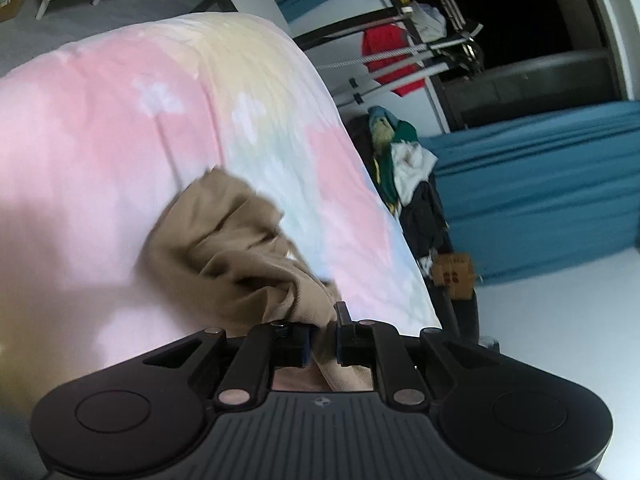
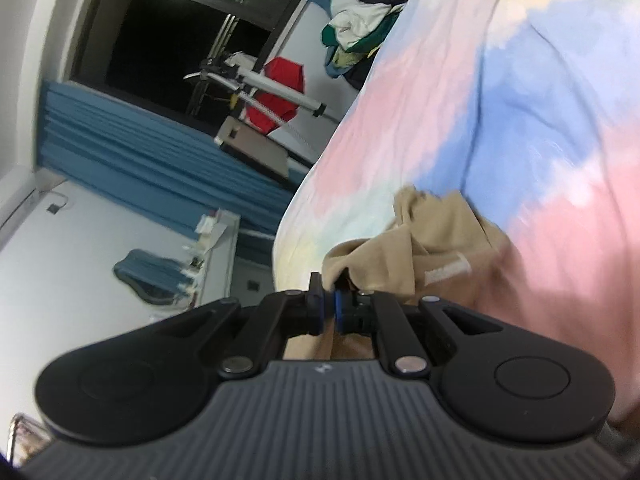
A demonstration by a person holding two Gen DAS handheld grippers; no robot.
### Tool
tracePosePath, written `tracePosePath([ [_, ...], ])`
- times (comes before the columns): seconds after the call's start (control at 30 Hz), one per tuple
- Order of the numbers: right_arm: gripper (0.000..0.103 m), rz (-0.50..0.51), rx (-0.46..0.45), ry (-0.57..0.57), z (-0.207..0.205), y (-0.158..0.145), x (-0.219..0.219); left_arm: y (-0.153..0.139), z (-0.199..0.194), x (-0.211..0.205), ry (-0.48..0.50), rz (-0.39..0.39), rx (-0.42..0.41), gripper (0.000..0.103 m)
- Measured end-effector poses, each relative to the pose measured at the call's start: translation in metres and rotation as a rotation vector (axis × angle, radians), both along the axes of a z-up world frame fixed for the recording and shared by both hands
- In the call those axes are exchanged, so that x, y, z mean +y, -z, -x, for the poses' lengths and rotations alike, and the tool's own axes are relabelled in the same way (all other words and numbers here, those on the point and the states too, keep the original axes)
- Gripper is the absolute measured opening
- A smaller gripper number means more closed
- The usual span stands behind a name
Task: Fold clothes
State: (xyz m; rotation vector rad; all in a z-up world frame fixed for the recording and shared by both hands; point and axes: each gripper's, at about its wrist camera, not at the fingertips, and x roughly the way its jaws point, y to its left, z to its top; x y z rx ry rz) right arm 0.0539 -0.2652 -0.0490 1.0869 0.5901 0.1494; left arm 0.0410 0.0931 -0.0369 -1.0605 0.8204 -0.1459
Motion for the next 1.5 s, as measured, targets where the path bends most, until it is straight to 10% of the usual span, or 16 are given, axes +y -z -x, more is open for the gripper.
tracePosePath([
  [0.33,0.011,0.042,0.077,0.026,-0.137,0.059,0.000,0.081,-0.171,0.004,0.046,0.021,0.064,0.015],
  [0.7,0.022,0.206,0.089,-0.062,-0.189,0.100,0.010,0.116,-0.209,0.001,0.114,-0.061,0.012,0.032],
  [0.87,0.066,0.300,-0.078,-0.117,-0.172,0.080,0.021,0.092,-0.190,-0.017,0.190,-0.193,-0.127,0.068],
  [1.1,0.066,0.472,-0.264,-0.206,-0.156,0.056,0.035,0.067,-0.163,-0.066,0.303,-0.630,-0.342,0.078],
  [1.23,0.065,0.679,-0.198,-0.222,-0.165,0.067,0.048,0.077,-0.175,-0.086,0.332,-0.761,-0.325,0.076],
  [1.5,0.065,0.736,-0.103,-0.255,-0.185,0.100,0.060,0.106,-0.190,-0.094,0.397,-0.879,-0.298,0.076],
])
